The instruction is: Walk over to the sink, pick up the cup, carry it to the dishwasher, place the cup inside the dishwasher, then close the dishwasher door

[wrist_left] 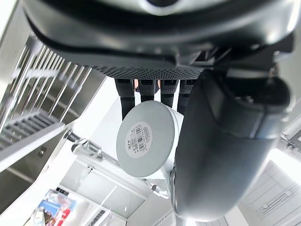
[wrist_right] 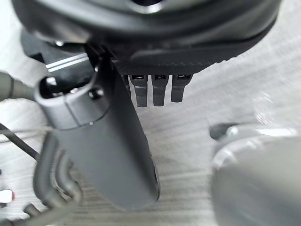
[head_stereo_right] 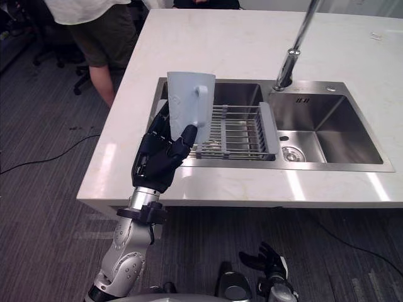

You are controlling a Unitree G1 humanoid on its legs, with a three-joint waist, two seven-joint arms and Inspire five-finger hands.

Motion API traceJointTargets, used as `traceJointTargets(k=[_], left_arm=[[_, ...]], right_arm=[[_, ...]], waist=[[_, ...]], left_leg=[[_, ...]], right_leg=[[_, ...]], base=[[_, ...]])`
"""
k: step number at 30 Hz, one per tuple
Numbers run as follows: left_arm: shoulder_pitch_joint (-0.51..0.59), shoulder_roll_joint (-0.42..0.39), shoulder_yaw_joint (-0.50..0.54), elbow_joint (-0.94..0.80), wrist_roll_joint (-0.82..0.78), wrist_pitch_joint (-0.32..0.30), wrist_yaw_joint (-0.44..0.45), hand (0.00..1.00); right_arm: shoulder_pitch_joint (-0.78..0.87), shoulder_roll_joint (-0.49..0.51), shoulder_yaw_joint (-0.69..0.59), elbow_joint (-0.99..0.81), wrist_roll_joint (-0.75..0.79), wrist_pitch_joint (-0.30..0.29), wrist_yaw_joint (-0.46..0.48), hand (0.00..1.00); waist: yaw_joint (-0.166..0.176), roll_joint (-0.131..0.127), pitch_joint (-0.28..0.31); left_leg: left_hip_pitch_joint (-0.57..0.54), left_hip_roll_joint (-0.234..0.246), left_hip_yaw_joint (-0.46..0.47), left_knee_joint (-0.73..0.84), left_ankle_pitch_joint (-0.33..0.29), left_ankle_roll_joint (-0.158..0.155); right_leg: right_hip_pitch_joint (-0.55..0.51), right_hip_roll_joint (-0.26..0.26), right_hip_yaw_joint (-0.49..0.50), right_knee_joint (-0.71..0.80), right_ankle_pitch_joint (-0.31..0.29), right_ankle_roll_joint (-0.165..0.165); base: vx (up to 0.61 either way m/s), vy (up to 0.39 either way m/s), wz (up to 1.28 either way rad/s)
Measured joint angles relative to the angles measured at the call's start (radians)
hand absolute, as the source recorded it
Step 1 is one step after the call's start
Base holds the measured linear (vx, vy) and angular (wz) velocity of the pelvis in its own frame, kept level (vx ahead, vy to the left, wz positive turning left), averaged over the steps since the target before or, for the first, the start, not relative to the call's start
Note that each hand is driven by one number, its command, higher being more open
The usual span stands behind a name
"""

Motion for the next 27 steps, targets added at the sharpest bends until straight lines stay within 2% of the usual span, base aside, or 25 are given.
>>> traceJointTargets(k=[3, 7, 10, 12, 13, 14, 15, 16, 17, 18, 20, 21, 22, 23, 24, 25, 26, 27], left_arm=[[0.001, 0.001, 0.013, 0.0, 0.019, 0.0, 0.0, 0.3], [0.026, 0.003, 0.05, 0.0, 0.035, 0.0, 0.0, 0.3], [0.065, 0.003, 0.05, 0.0, 0.035, 0.004, 0.0, 0.3], [0.067, 0.001, 0.05, -0.004, 0.036, 0.015, 0.0, 0.3], [0.066, -0.002, 0.051, -0.005, 0.035, 0.02, 0.0, 0.3], [0.065, -0.006, 0.051, -0.005, 0.035, 0.025, 0.0, 0.3], [0.07, -0.01, 0.055, -0.005, 0.034, 0.024, 0.001, 0.3], [0.071, -0.011, 0.06, -0.005, 0.034, 0.025, 0.001, 0.3], [0.071, -0.013, 0.068, -0.005, 0.033, 0.025, 0.001, 0.3], [0.074, -0.013, 0.071, -0.01, 0.033, 0.025, 0.0, 0.3], [0.091, -0.011, 0.083, -0.021, 0.024, 0.024, 0.0, 0.3], [0.108, -0.012, 0.097, -0.022, 0.011, 0.024, 0.001, 0.3], [0.113, -0.012, 0.1, -0.021, 0.005, 0.024, 0.001, 0.3], [0.12, -0.013, 0.096, -0.021, -0.001, 0.03, 0.001, 0.3], [0.12, -0.014, 0.083, -0.021, -0.006, 0.035, 0.001, 0.3], [0.12, -0.012, 0.068, -0.021, -0.006, 0.041, 0.001, 0.3], [0.12, -0.009, 0.059, -0.021, -0.005, 0.04, 0.0, 0.3], [0.121, -0.007, 0.045, -0.019, -0.006, 0.04, 0.0, 0.3]], right_arm=[[0.013, 0.003, 0.0, 0.0, -0.001, 0.002, 0.001, 0.9], [0.005, 0.003, 0.001, 0.002, -0.002, 0.002, 0.0, 0.9], [0.006, 0.003, 0.002, 0.027, -0.006, 0.002, -0.002, 0.9], [0.003, 0.003, 0.004, 0.048, -0.011, 0.002, -0.01, 0.9], [0.002, 0.001, 0.001, 0.052, -0.01, 0.002, -0.015, 0.9], [0.002, -0.001, 0.0, 0.057, -0.011, 0.002, -0.024, 0.9], [0.003, -0.011, 0.0, 0.062, -0.011, 0.002, -0.034, 0.9], [0.0, -0.019, 0.001, 0.062, -0.011, 0.002, -0.038, 0.9], [-0.018, -0.038, 0.002, 0.06, -0.013, 0.002, -0.044, 0.9], [-0.033, -0.059, 0.001, 0.061, -0.014, 0.003, -0.055, 0.9], [-0.051, -0.068, 0.0, 0.057, -0.023, 0.003, -0.062, 0.9], [-0.08, -0.069, -0.002, 0.051, -0.028, 0.003, -0.066, 0.9], [-0.092, -0.074, -0.002, 0.051, -0.04, 0.003, -0.066, 0.9], [-0.119, -0.077, -0.001, 0.051, -0.052, 0.005, -0.065, 0.9], [-0.138, -0.072, 0.003, 0.048, -0.058, 0.009, -0.065, 0.9], [-0.147, -0.067, 0.005, 0.046, -0.059, 0.011, -0.06, 0.9], [-0.153, -0.059, 0.009, 0.046, -0.06, 0.012, -0.059, 0.9], [-0.152, -0.029, -0.017, 0.058, -0.042, 0.05, -0.104, 0.9]], waist=[[0.004, -0.002, -0.002], [0.007, -0.006, -0.007], [0.02, -0.011, -0.03], [0.033, -0.018, -0.037], [0.03, -0.02, -0.036], [0.03, -0.019, -0.037], [0.035, -0.022, -0.037], [0.034, -0.022, -0.037], [0.03, -0.009, -0.045], [0.03, -0.001, -0.05], [0.038, -0.011, -0.052], [0.043, -0.022, -0.058], [0.045, -0.023, -0.057], [0.052, -0.023, -0.057], [0.055, -0.027, -0.055], [0.049, -0.022, -0.054], [0.044, -0.022, -0.053], [0.038, -0.02, -0.05]], left_leg=[[-0.001, -0.016, -0.012, -0.001, 0.0, 0.002], [-0.003, -0.031, -0.048, -0.013, 0.009, 0.028], [-0.027, -0.042, -0.12, -0.022, 0.027, 0.041], [-0.074, -0.06, -0.194, -0.024, 0.059, 0.026], [-0.1, -0.056, -0.182, -0.029, 0.075, 0.017], [-0.12, -0.028, -0.089, -0.033, 0.073, 0.037], [-0.132, 0.045, 0.116, 0.004, 0.07, 0.04], [-0.135, 0.086, 0.237, 0.038, 0.067, 0.046], [-0.139, 0.148, 0.439, 0.099, 0.058, 0.047], [-0.149, 0.146, 0.53, 0.121, 0.049, 0.066], [-0.162, 0.103, 0.475, 0.114, 0.041, 0.086], [-0.173, 0.053, 0.409, 0.118, 0.022, 0.11], [-0.174, 0.034, 0.385, 0.121, 0.013, 0.12], [-0.174, -0.004, 0.336, 0.129, -0.001, 0.139], [-0.17, -0.043, 0.276, 0.144, -0.019, 0.157], [-0.163, -0.066, 0.214, 0.151, -0.03, 0.17], [-0.16, -0.075, 0.179, 0.155, -0.034, 0.175], [-0.144, -0.087, 0.106, 0.145, -0.035, 0.172]], right_leg=[[0.021, -0.009, -0.009, -0.026, 0.019, 0.008], [0.05, -0.019, -0.041, -0.06, 0.035, 0.018], [0.076, -0.027, -0.118, -0.085, 0.037, 0.02], [0.102, -0.045, -0.23, -0.099, 0.037, 0.021], [0.119, -0.062, -0.298, -0.104, 0.038, 0.022], [0.137, -0.07, -0.373, -0.103, 0.038, 0.022], [0.161, -0.081, -0.45, -0.1, 0.038, 0.022], [0.175, -0.088, -0.49, -0.097, 0.037, 0.023], [0.199, -0.104, -0.569, -0.079, 0.035, 0.024], [0.217, -0.127, -0.635, -0.048, 0.035, 0.024], [0.247, -0.161, -0.699, -0.018, 0.031, 0.025], [0.272, -0.223, -0.733, 0.057, 0.006, 0.03], [0.281, -0.254, -0.744, 0.102, -0.002, 0.029], [0.292, -0.319, -0.744, 0.21, -0.001, 0.027], [0.286, -0.382, -0.68, 0.337, 0.023, -0.015], [0.257, -0.406, -0.557, 0.438, 0.052, -0.076], [0.219, -0.392, -0.437, 0.5, 0.005, -0.064], [0.14, -0.289, -0.194, 0.566, -0.091, -0.035]], base=[[-0.03, 0.088, 0.18], [-0.02, 0.049, 0.25], [0.02, -0.012, 0.76], [0.01, -0.015, 1.46], [-0.05, 0.027, 1.89], [-0.08, 0.037, 2.14], [-0.05, 0.038, 1.92], [0.01, 0.103, 2.0], [0.04, 0.199, 1.98], [0.03, 0.233, 1.89], [0.02, 0.25, 1.5], [0.04, 0.242, 1.47], [0.06, 0.257, 1.61], [0.11, 0.339, 1.47], [0.13, 0.333, 1.79], [0.14, 0.244, 1.61], [0.12, 0.11, 1.73], [0.16, 0.099, 1.77]])
